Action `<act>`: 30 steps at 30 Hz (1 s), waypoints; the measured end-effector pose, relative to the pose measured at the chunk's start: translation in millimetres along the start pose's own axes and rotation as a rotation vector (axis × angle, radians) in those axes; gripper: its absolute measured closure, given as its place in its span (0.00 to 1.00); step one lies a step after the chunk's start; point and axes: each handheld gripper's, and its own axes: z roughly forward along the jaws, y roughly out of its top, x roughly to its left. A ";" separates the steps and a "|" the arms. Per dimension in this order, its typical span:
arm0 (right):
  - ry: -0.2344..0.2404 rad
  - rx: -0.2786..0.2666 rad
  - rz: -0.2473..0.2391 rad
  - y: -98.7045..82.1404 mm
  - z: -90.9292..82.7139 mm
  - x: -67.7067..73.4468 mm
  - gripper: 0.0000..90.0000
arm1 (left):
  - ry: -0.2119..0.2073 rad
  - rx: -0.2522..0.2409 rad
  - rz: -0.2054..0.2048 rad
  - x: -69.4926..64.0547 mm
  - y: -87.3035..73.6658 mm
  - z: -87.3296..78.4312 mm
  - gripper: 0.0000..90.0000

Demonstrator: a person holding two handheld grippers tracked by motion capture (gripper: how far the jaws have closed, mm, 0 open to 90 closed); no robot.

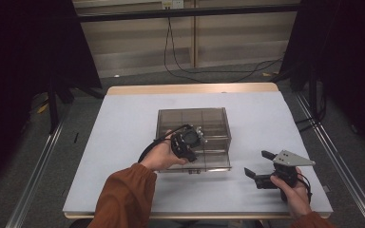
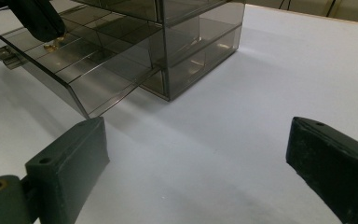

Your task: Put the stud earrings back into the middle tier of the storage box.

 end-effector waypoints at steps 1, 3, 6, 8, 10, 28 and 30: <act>0.000 0.000 0.000 0.0 0.0 0.0 0.05 | 0.000 0.000 0.000 0.0 0.0 0.0 0.93; 0.002 -0.001 0.000 0.0 0.0 0.0 0.05 | -0.003 -0.003 0.001 -0.1 0.1 0.0 0.93; 0.002 -0.001 0.000 0.0 0.0 0.1 0.05 | -0.006 -0.014 0.001 0.1 -0.7 0.0 0.92; 0.002 0.000 0.002 0.0 -0.2 0.1 0.05 | -0.008 -0.019 -0.008 0.2 -1.4 -1.3 0.91; -0.001 0.000 0.003 0.0 -0.2 0.1 0.05 | -0.007 -0.026 0.000 1.5 -2.6 -3.6 0.90; -0.001 -0.002 0.004 0.0 -0.2 -0.2 0.05 | -0.022 -0.208 -0.065 2.3 -34.1 -26.8 0.77; -0.001 -0.003 0.003 0.0 -0.2 -0.2 0.05 | -0.013 -0.240 -0.086 0.7 -40.7 -29.7 0.75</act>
